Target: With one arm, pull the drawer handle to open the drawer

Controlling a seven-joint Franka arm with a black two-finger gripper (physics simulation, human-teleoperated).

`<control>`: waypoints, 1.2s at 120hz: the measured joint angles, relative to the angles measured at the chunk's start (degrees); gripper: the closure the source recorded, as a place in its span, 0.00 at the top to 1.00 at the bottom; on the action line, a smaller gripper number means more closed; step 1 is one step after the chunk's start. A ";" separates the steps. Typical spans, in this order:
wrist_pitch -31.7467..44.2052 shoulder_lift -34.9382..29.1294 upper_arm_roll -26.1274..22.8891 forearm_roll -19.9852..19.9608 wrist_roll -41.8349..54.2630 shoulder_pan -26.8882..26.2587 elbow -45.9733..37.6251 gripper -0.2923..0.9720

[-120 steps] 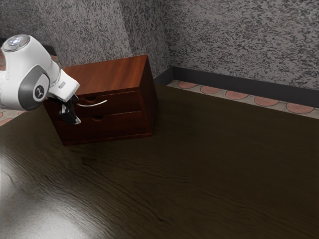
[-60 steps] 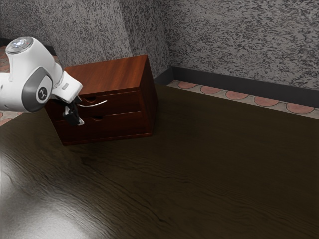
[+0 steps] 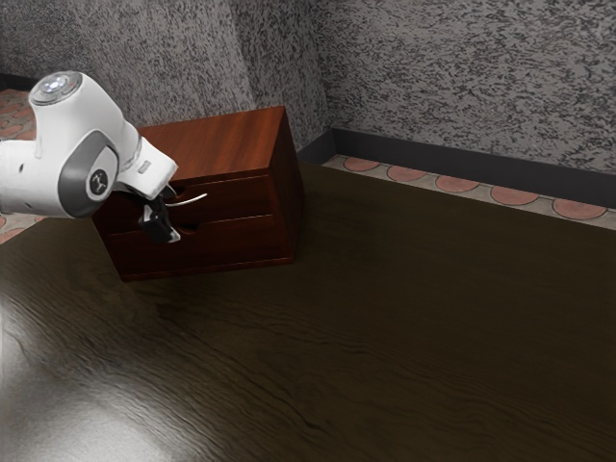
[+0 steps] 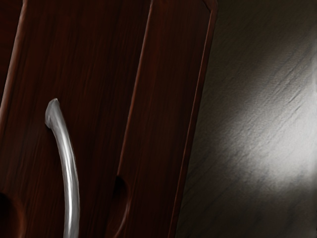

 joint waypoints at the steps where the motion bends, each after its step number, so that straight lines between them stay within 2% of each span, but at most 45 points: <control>1: 0.02 0.03 0.00 0.00 -0.01 -0.07 0.00 0.77; 57: 0.17 0.55 0.04 0.05 -0.66 -0.24 -0.86 0.76; 144: 0.40 -9.43 -0.99 -0.02 -2.52 -0.32 -12.16 0.76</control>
